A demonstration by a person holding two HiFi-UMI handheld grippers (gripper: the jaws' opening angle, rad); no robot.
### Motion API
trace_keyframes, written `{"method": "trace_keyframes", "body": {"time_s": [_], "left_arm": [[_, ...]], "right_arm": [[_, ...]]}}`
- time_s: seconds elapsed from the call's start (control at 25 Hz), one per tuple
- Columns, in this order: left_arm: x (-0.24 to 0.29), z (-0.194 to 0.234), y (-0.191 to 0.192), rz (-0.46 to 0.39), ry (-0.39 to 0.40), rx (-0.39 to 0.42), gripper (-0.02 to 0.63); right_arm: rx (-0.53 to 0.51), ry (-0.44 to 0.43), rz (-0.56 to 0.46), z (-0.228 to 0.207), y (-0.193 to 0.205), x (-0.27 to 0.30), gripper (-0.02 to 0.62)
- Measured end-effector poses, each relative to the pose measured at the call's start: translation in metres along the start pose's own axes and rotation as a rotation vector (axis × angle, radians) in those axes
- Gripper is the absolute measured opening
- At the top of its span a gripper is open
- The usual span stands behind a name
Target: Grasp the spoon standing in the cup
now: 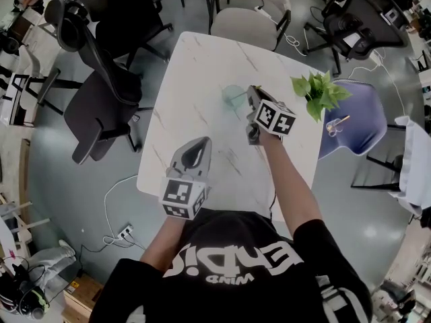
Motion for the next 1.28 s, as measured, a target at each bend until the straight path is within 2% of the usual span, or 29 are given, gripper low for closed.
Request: {"method": "trace_keyframes", "body": {"time_s": [1.0, 1.28], "left_arm": [[-0.008, -0.01, -0.008, -0.03, 0.025, 0.003, 0.014], [-0.012, -0.015, -0.01, -0.036, 0.04, 0.008, 0.014]], "right_arm": [[-0.014, -0.04, -0.099, 0.023, -0.044, -0.018, 0.015], [-0.008, -0.091, -0.163, 0.038, -0.068, -0.033, 0.015]]}}
Point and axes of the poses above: the fingertips, and each gripper's own axes: x forward along the fingers, z to its left, y out of its underside, the point moved 5 cm from there along -x, backward along the fingers, and after that the axes turned 15 degrees about -z, right-handed, at the moved point
